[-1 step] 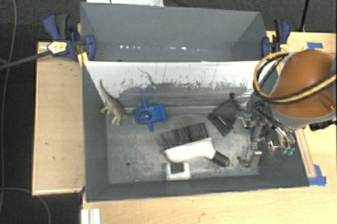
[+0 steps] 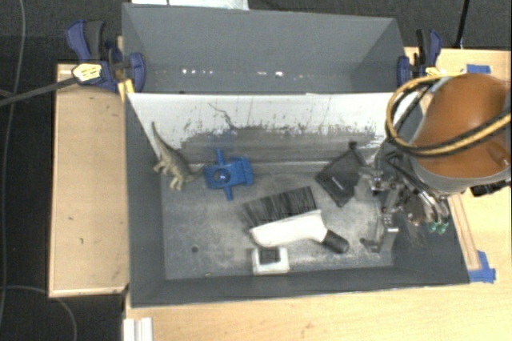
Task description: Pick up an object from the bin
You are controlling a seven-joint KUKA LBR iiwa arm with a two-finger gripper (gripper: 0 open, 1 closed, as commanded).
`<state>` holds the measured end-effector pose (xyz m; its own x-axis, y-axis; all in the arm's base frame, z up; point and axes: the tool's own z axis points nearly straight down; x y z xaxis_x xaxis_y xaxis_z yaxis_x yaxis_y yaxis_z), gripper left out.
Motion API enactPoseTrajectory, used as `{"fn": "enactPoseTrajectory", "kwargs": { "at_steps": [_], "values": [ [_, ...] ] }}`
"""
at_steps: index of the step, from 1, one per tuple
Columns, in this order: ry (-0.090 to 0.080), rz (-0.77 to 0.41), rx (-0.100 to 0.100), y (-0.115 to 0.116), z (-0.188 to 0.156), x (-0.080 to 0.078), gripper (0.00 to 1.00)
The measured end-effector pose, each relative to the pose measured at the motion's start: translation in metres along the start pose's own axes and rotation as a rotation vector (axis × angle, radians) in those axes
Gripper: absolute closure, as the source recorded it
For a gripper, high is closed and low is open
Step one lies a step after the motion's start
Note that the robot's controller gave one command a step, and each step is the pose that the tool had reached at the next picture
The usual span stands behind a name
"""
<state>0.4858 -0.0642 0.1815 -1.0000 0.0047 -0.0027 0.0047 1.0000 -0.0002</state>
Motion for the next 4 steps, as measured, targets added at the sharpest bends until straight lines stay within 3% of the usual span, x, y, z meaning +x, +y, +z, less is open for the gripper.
{"fn": "enactPoseTrajectory", "kwargs": {
  "at_steps": [1,2,3,4],
  "values": [
    [-0.004,-0.008,0.000,0.024,0.053,-0.025,0.00],
    [0.000,0.002,0.000,0.035,0.073,-0.035,0.00],
    [0.001,0.023,-0.007,0.050,0.093,-0.025,0.00],
    [0.001,-0.002,0.005,0.033,0.101,-0.037,0.00]
  ]
}}
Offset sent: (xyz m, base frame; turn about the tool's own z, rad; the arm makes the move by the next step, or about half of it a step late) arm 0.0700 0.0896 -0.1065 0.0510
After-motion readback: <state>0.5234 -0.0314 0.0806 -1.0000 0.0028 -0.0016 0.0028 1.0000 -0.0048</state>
